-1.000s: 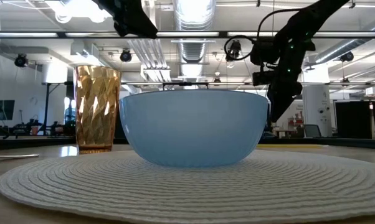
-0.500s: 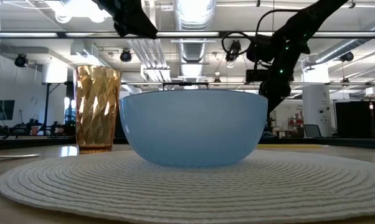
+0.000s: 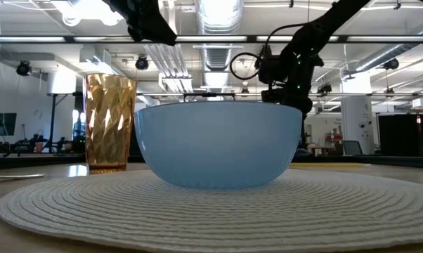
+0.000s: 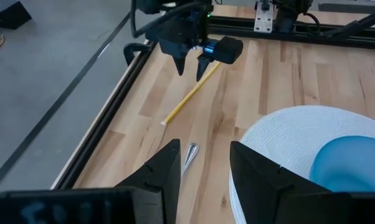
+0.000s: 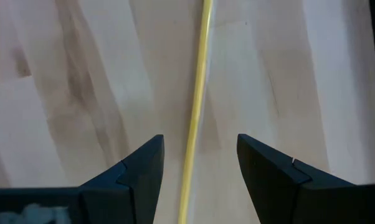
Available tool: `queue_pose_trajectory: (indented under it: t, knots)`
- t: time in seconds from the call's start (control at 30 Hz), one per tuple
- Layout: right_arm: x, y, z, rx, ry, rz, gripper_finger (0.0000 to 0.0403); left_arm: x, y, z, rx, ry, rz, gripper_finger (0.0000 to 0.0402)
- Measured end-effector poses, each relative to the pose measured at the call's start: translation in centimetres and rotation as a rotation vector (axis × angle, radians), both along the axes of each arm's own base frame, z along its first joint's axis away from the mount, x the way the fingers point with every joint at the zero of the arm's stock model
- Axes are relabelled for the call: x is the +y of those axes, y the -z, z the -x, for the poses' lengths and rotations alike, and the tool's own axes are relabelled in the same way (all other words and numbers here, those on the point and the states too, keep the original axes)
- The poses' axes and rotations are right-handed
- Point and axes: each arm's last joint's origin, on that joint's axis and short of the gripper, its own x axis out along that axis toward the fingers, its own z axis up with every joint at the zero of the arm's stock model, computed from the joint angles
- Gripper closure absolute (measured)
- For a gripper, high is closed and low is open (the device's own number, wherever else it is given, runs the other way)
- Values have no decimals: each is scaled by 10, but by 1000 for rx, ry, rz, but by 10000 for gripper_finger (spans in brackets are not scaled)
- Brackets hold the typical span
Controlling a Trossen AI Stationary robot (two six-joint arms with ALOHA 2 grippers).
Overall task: Pick & Place Utensil
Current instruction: Put the yellow straw into the yellow glass to the top right of the white mat
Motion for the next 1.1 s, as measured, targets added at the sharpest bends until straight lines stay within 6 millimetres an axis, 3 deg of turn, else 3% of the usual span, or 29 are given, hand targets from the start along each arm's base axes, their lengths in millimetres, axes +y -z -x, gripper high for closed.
queue_pose_trajectory:
  t: [0.37, 1.1]
  knots:
    - [-1, 33, -5, 100, -9, -64, 204, -1, 4, 2, 43, -1, 13, 271]
    - [2, 55, 3, 146, 35, -20, 204, -1, 4, 2, 42, -3, 17, 271]
